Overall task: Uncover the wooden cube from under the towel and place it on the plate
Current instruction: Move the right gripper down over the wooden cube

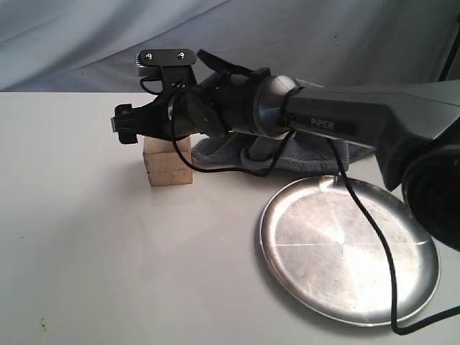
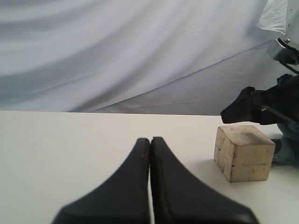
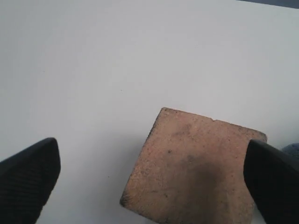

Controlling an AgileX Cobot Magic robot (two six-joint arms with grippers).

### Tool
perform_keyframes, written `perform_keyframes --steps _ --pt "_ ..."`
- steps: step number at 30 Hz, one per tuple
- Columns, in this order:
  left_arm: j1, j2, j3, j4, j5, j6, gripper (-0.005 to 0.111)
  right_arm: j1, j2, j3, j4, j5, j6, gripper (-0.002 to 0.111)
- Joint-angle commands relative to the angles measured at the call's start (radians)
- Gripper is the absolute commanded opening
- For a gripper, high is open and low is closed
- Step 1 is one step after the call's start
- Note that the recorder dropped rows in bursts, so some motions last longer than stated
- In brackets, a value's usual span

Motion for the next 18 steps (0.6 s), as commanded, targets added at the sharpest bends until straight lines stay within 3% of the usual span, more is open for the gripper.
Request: perform_keyframes --steps 1,18 --pt "-0.001 -0.002 0.004 0.001 -0.002 -0.001 0.001 0.009 0.012 -0.008 -0.073 0.001 0.090 0.098" --pt "-0.001 -0.002 0.004 0.001 -0.002 -0.001 0.001 0.018 0.068 -0.008 -0.126 0.041 0.193 0.098"
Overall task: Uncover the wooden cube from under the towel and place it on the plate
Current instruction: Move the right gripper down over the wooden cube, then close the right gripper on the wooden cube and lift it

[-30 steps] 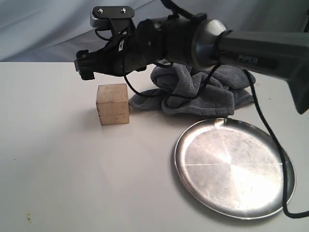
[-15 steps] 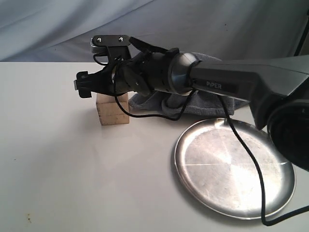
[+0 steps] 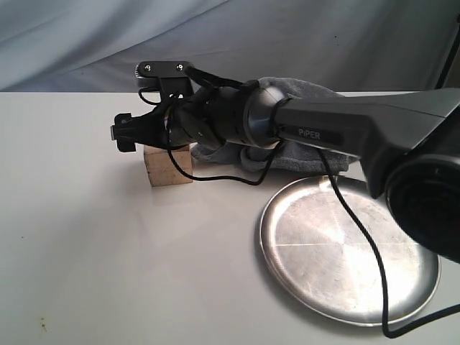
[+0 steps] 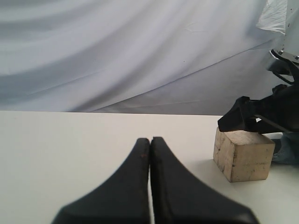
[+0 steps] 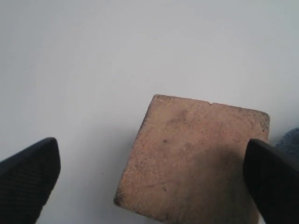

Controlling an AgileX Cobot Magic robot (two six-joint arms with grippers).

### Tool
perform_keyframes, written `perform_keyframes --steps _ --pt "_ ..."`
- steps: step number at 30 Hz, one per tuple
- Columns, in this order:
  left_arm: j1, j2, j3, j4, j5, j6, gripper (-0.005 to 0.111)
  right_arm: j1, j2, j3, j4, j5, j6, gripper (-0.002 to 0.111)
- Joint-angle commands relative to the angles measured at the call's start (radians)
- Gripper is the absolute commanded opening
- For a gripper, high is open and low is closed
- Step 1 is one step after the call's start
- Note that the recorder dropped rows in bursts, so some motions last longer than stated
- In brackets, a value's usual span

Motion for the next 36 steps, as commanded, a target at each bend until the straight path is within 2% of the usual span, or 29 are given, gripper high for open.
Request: perform_keyframes --steps 1,12,18,24,32,36 --pt "-0.001 -0.002 0.004 0.001 -0.002 -0.001 0.001 0.003 0.031 0.003 -0.038 0.039 0.052 0.098" --pt "-0.001 -0.002 0.004 0.001 -0.002 -0.003 0.001 0.015 -0.024 0.003 -0.122 0.077 0.064 0.098" --pt "-0.001 -0.002 0.004 0.001 -0.002 -0.003 0.001 0.015 -0.044 0.003 -0.148 0.155 0.120 0.098" --pt "-0.001 -0.002 0.004 0.001 -0.002 0.000 0.001 0.015 -0.039 0.003 -0.181 0.151 0.231 0.098" --pt "-0.001 -0.002 0.004 0.001 -0.002 0.000 0.001 0.024 0.002 0.003 -0.204 0.150 0.258 0.098" --pt "-0.001 -0.002 0.004 0.001 -0.002 -0.003 0.001 0.037 0.002 0.003 -0.276 0.122 0.321 0.098"
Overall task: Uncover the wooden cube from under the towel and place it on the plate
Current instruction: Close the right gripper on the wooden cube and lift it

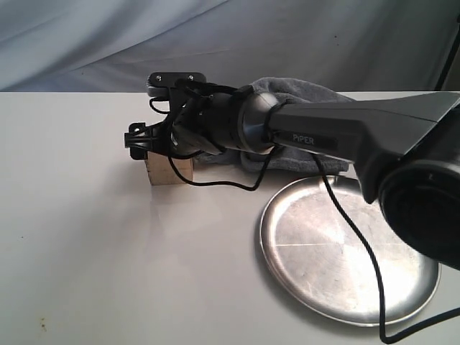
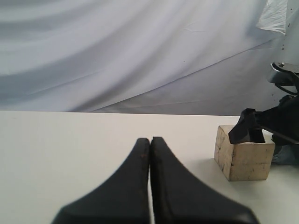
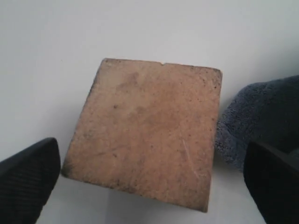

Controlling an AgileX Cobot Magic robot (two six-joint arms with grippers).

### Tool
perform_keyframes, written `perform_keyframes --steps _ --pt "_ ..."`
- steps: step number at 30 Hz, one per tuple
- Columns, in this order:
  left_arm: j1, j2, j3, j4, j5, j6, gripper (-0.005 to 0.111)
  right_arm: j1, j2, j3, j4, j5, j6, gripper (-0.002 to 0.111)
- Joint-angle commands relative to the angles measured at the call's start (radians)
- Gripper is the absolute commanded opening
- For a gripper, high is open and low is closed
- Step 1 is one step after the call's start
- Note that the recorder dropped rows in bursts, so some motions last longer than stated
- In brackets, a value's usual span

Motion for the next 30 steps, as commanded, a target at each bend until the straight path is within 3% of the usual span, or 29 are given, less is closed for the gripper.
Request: perform_keyframes --steps 1,16,30 --pt "-0.001 -0.002 0.004 0.001 -0.002 -0.003 0.001 0.013 -0.002 0.004 -0.059 -0.036 0.048 0.098" --pt "-0.001 -0.002 0.004 0.001 -0.002 -0.001 0.001 0.013 0.045 0.004 -0.057 -0.071 0.055 0.096" --pt "-0.001 -0.002 0.004 0.001 -0.002 -0.003 0.001 0.017 0.016 0.004 -0.050 -0.064 0.007 0.062"
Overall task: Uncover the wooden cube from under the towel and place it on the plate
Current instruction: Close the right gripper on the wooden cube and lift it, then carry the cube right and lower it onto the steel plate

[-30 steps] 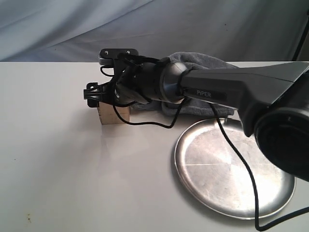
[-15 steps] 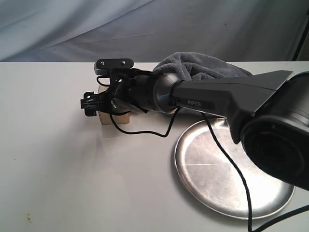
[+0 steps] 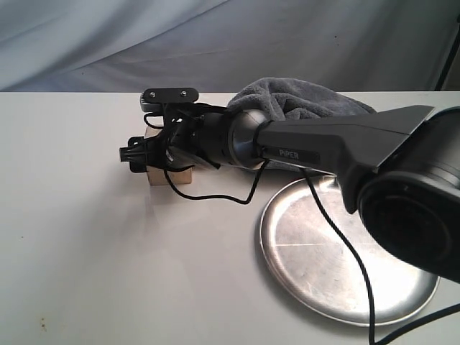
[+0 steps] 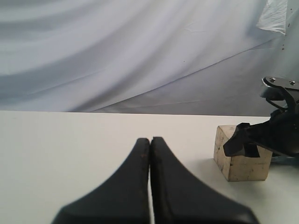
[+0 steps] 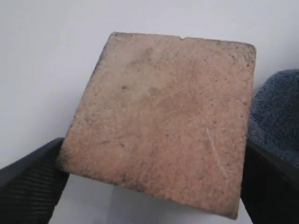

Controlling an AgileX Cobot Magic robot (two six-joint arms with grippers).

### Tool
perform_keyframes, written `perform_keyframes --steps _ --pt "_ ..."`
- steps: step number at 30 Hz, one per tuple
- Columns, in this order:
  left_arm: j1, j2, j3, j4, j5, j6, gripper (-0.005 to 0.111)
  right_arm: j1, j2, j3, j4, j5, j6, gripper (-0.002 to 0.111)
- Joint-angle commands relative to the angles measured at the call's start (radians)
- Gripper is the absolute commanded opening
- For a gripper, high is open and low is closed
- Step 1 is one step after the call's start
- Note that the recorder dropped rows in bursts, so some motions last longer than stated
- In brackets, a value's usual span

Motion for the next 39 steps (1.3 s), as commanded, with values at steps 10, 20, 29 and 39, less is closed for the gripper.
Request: perform_keyframes --steps 10,20,29,39 --pt "-0.001 -0.002 0.004 0.001 -0.002 -0.001 0.001 0.030 -0.099 0.007 -0.001 0.146 -0.251 0.056" --pt "-0.001 -0.002 0.004 0.001 -0.002 -0.003 0.001 0.036 -0.158 0.007 0.103 0.306 -0.477 0.050" --pt "-0.001 -0.002 0.004 0.001 -0.002 -0.003 0.001 0.036 -0.218 0.007 0.187 0.417 -0.638 0.049" --pt "-0.001 -0.002 0.004 0.001 -0.002 -0.001 0.001 -0.082 -0.385 0.090 0.444 0.457 -0.894 0.049"
